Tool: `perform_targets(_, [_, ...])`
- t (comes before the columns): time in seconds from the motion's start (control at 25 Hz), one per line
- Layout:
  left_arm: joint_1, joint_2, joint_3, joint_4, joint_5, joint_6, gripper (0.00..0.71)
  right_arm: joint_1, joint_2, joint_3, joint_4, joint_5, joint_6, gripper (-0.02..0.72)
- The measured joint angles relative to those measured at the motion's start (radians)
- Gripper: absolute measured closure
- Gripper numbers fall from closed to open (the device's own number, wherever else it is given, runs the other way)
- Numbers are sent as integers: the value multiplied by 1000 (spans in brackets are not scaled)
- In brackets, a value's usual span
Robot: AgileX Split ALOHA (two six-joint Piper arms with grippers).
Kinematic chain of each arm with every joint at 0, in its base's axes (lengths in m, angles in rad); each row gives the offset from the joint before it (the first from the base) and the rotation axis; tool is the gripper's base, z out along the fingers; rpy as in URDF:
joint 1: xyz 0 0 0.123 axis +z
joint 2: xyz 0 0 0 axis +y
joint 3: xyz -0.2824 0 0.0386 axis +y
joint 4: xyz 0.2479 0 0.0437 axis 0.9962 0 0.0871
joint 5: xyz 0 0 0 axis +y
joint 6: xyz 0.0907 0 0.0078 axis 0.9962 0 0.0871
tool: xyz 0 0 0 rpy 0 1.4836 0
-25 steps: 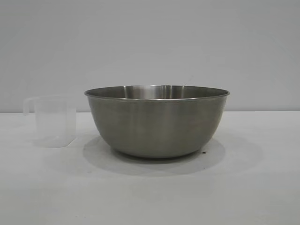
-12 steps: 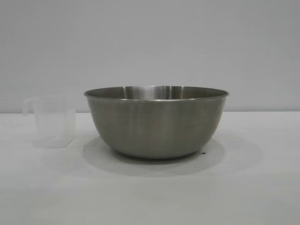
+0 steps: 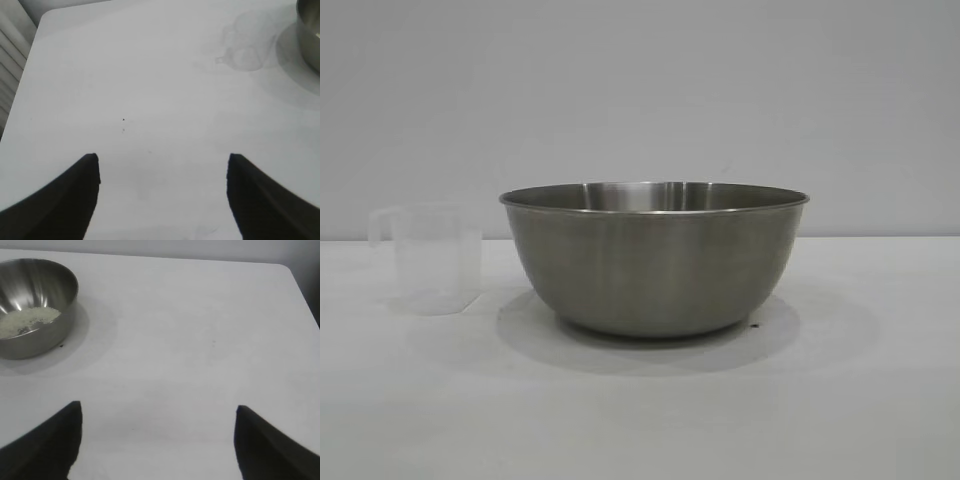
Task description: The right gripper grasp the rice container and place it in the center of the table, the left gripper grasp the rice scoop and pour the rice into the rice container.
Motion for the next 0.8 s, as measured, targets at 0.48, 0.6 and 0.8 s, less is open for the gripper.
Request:
perform_targets(0.48, [0,0,0,-32,0,0,249,0,0,0,0,0,0,114])
perform_targets(0.6, [0,0,0,-33,0,0,249,0,0,0,0,0,0,114])
perform_targets(0.8, [0,0,0,-33,0,0,249,0,0,0,0,0,0,114])
